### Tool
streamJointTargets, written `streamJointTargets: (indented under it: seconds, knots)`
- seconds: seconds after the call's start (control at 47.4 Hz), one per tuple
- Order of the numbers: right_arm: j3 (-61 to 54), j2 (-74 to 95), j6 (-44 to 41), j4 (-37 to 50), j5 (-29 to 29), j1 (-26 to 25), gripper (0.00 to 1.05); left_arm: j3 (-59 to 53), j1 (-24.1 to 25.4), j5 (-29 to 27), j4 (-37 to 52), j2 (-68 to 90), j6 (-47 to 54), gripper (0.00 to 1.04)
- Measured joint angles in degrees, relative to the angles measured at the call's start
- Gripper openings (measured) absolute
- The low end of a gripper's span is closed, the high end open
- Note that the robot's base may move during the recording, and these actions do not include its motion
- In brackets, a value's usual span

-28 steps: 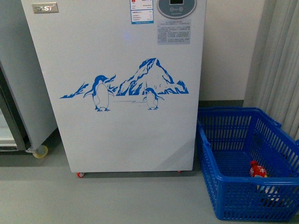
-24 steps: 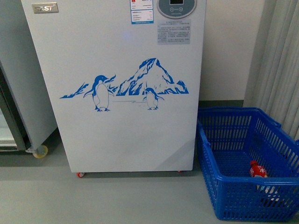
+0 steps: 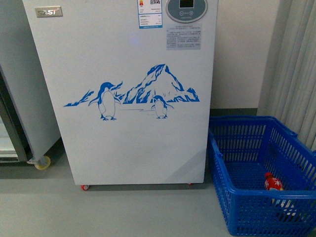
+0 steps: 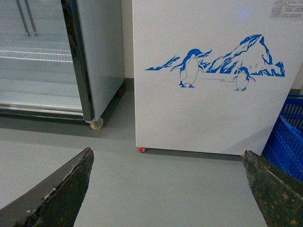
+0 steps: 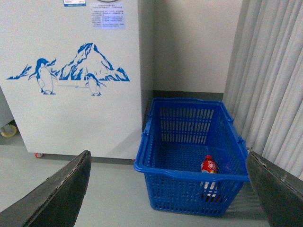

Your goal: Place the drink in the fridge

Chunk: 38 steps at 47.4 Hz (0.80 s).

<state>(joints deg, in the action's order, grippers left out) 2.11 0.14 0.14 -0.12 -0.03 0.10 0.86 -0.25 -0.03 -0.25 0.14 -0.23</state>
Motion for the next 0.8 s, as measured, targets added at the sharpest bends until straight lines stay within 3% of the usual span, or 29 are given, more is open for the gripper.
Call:
streamJointTargets:
  seconds: [0.802]
  knots:
    - [0.0, 0.0, 0.0, 0.0, 0.0, 0.0, 0.98, 0.0, 0.0, 0.0, 0.0, 0.0, 0.0, 0.97]
